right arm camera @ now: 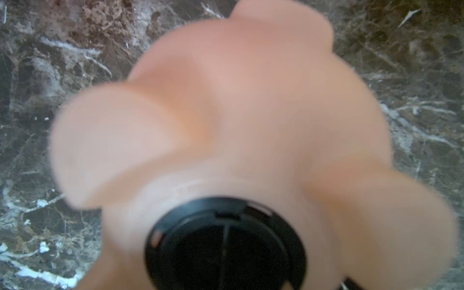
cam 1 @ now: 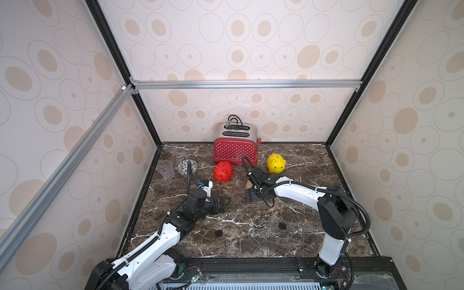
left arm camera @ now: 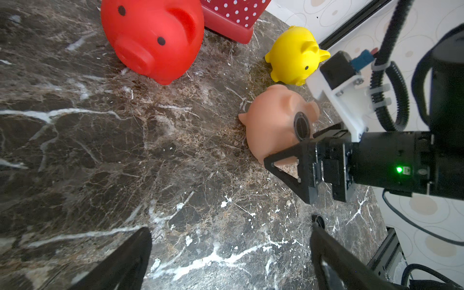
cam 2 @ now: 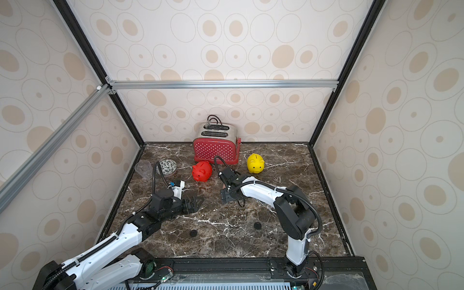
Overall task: Close piggy banks
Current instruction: Move the piggy bank to the center of the board.
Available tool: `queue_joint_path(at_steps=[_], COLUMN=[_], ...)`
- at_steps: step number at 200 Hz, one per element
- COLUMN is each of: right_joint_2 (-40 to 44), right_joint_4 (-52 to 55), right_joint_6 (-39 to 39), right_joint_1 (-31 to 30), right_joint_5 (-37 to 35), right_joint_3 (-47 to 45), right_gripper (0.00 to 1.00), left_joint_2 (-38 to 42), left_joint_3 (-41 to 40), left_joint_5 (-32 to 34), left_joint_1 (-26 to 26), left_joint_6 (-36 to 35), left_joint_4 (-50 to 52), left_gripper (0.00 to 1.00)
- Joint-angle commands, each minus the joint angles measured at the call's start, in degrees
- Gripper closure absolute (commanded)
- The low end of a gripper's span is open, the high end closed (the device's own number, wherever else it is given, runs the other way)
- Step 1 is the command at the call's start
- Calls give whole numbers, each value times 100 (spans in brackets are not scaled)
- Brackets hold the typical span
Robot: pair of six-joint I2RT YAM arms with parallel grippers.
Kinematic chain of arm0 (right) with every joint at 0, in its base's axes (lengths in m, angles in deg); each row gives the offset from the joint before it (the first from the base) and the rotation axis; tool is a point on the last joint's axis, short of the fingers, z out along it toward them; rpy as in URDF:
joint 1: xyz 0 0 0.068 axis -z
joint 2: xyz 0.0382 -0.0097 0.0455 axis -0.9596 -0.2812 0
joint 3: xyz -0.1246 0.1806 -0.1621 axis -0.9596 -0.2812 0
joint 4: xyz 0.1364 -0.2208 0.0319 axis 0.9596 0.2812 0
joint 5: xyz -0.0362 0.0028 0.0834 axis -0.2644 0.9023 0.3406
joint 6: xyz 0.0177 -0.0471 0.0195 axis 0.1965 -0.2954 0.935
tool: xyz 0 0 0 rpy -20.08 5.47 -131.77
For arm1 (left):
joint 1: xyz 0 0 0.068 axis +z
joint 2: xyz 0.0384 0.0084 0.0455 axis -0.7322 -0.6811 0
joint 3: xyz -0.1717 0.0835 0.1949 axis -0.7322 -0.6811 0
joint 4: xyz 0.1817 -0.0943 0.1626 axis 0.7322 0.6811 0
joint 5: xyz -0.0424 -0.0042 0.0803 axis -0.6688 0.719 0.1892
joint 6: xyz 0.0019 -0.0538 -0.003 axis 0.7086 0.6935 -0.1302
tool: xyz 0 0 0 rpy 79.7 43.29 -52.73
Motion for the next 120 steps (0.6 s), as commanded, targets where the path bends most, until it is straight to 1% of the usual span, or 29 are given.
queue_joint_path(at_steps=[1,26,39,49,73,102,120], right_joint_2=[-195,-272,-202,-100,441,1172,1497], right_joint_4=[63,139,155,192,282,505,537], right_joint_6=[-97,-72,-74,-85,-104,-118,-202], right_joint_1=[70,107,111,106,106,103,106], right_joint_5=[78,168,251,326,388,302,241], right_joint_3=[259,431,444,437,261,97,102], right_gripper=[3,3,0,0,0,0,0], left_joint_2=[113,206,291,347,448,537,514], left_joint_3=[-26,13,43,69,164,367,642], left_joint_5=[69,74,96,119,215,387,529], left_joint_1=[74,132,171,193,275,323,575], left_joint_6=[-123,-181,-219,-250,-309,-414,-617], left_joint_4=[188,316,427,507,689,893,1134], left_gripper=[2,2,2,2,2,1,1])
